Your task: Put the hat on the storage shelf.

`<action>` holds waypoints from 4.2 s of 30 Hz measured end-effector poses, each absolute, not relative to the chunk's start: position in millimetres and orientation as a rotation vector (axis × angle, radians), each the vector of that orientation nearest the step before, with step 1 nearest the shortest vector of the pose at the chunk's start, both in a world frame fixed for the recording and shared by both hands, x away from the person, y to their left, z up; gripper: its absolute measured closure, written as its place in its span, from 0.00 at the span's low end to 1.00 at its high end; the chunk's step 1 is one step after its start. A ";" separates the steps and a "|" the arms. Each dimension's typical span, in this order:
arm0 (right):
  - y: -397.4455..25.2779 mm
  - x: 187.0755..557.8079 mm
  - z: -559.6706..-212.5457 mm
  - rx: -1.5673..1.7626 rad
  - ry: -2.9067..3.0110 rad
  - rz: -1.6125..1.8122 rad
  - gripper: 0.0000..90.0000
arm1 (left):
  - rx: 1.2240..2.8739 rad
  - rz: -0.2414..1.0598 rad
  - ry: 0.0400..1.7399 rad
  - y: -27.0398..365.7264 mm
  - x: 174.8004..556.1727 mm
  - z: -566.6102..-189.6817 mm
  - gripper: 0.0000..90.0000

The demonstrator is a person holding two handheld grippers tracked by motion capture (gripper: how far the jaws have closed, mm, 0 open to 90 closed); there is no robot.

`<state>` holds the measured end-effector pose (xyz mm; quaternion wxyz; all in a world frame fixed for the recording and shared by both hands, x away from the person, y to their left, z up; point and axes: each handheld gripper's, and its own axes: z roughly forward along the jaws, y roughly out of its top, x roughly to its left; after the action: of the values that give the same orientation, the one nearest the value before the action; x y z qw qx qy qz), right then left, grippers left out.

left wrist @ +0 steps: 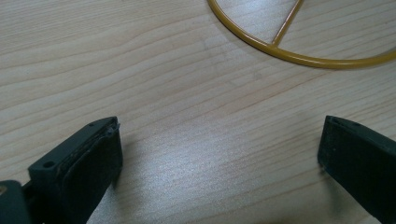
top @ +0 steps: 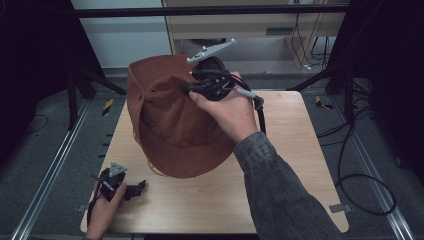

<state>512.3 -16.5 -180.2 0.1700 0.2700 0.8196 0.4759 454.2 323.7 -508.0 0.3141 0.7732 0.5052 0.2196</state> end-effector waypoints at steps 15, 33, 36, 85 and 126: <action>3.8 522.0 -182.0 0.763 2.344 1.358 0.99 | 2.038 0.577 1.332 323.6 454.2 -507.9 0.00; 24.1 534.1 -184.9 0.757 2.377 1.349 0.99 | 2.037 0.578 1.332 323.5 454.2 -507.9 0.00; 27.8 535.7 -187.2 0.754 2.385 1.344 0.99 | 2.039 0.576 1.330 323.7 454.2 -507.9 0.00; 64.4 549.5 -207.9 0.741 2.469 1.299 0.99 | 2.052 0.570 1.326 324.1 454.0 -507.5 0.00; 74.5 566.1 -229.7 0.798 2.515 1.258 0.90 | 2.036 0.573 1.331 323.4 454.1 -508.1 0.00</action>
<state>566.1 74.5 -229.7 0.1091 0.2713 0.8552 0.4280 454.1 323.4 -508.1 0.3158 0.7729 0.5055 0.2177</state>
